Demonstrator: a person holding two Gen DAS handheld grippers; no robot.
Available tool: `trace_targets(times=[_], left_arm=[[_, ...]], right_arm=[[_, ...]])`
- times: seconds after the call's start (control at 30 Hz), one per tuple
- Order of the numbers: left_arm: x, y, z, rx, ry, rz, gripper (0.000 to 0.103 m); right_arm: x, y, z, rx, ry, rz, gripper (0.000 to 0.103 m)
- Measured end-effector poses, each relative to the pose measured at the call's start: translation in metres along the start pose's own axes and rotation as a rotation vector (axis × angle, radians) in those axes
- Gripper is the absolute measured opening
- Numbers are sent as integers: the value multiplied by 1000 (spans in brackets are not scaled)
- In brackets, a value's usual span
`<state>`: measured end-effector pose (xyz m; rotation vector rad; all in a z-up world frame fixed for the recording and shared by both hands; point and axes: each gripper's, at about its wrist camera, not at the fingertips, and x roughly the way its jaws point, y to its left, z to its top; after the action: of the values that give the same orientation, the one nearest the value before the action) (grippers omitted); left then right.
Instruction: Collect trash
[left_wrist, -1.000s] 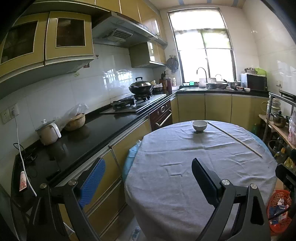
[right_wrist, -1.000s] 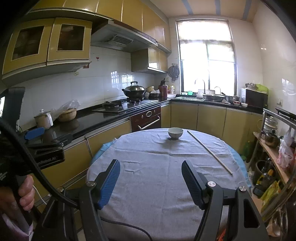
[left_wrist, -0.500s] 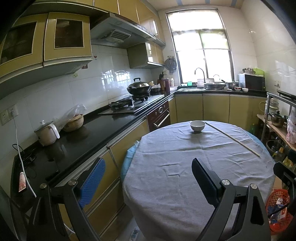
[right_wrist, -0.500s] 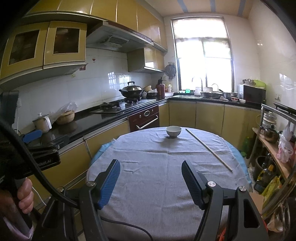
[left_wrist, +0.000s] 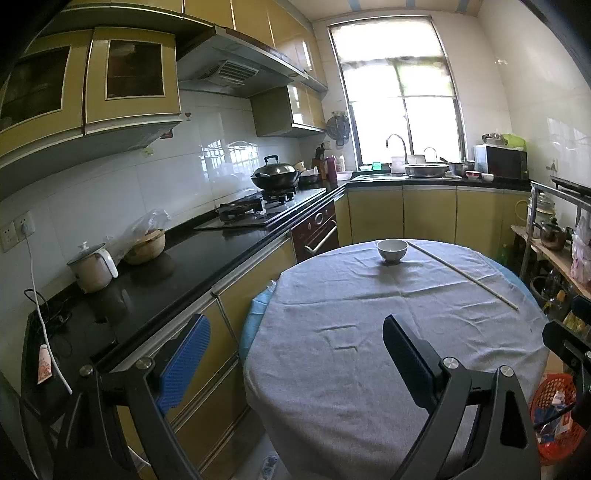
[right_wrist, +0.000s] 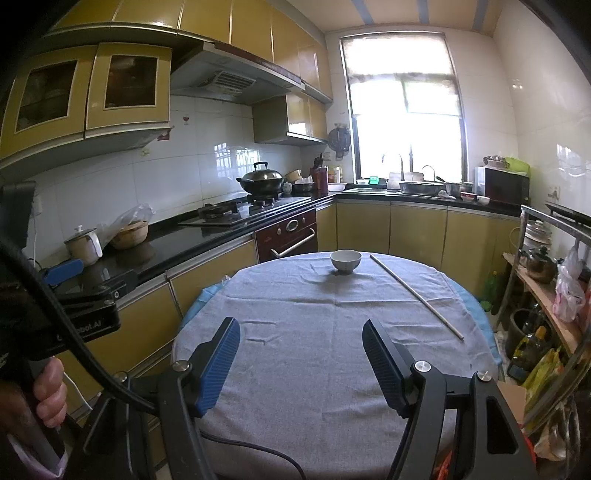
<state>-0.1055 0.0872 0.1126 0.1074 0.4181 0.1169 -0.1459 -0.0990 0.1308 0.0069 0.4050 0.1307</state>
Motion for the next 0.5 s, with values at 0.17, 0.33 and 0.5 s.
trace_targets(times=[0.17,0.33,0.5], left_arm=[[0,0,0,2,0,-3,94],[3,-2,2,12,5,-9,94],[13,-6,3,14,17,-16,94]], right_arm=[[0,0,0,1,0,0,72],[2,-1,0,4,7,2,72],[12,-7,1,10,24,2,72]])
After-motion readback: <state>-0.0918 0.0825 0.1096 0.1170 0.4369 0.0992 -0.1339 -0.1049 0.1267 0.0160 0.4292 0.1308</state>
